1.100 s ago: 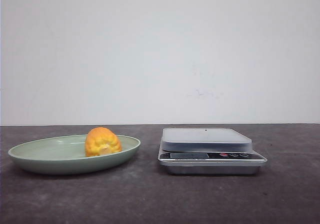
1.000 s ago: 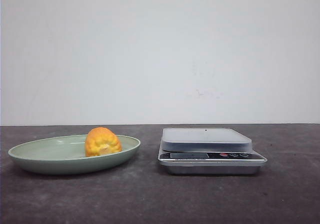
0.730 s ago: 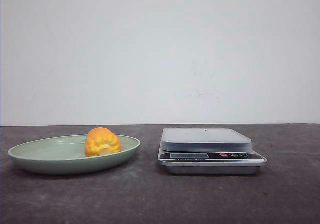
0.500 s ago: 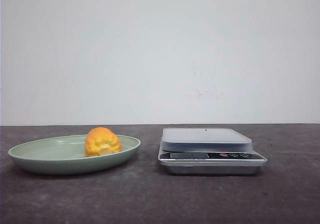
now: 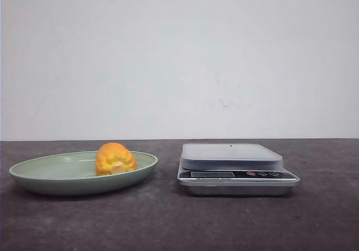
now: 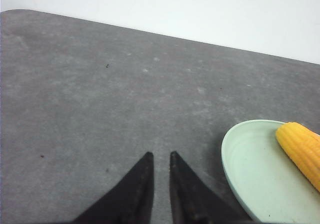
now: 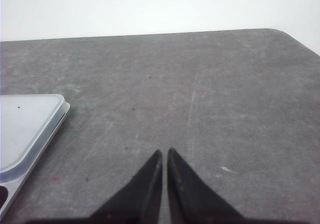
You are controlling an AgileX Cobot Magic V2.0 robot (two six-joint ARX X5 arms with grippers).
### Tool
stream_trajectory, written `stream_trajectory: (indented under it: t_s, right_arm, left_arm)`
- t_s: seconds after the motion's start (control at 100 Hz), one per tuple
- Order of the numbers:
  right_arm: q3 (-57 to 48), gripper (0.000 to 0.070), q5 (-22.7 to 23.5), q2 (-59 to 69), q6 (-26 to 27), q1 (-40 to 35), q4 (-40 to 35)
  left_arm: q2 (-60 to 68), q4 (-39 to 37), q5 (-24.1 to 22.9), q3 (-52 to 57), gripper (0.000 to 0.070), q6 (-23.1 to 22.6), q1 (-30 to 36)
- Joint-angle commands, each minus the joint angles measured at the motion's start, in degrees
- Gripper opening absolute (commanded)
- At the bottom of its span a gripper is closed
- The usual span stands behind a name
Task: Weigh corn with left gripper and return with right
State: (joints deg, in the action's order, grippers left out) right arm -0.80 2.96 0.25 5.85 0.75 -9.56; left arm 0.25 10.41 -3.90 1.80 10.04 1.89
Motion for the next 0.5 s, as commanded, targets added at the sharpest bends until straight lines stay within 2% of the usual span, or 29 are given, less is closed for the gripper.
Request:
stream_trajectory:
  t_s: [0.0,0.49]
  right_arm:
    - [0.2,0.0012,0.0,0.0,0.6,0.0,0.5]
    - [0.2,0.0012,0.7,0.0,3.2,-0.2,0.4]
  left_arm:
    - [0.0,0.3,0.2,-1.0,0.0015,-0.4,-0.1]
    - [0.0,0.3,0.2,-1.0,0.0015,-0.4,-0.1]
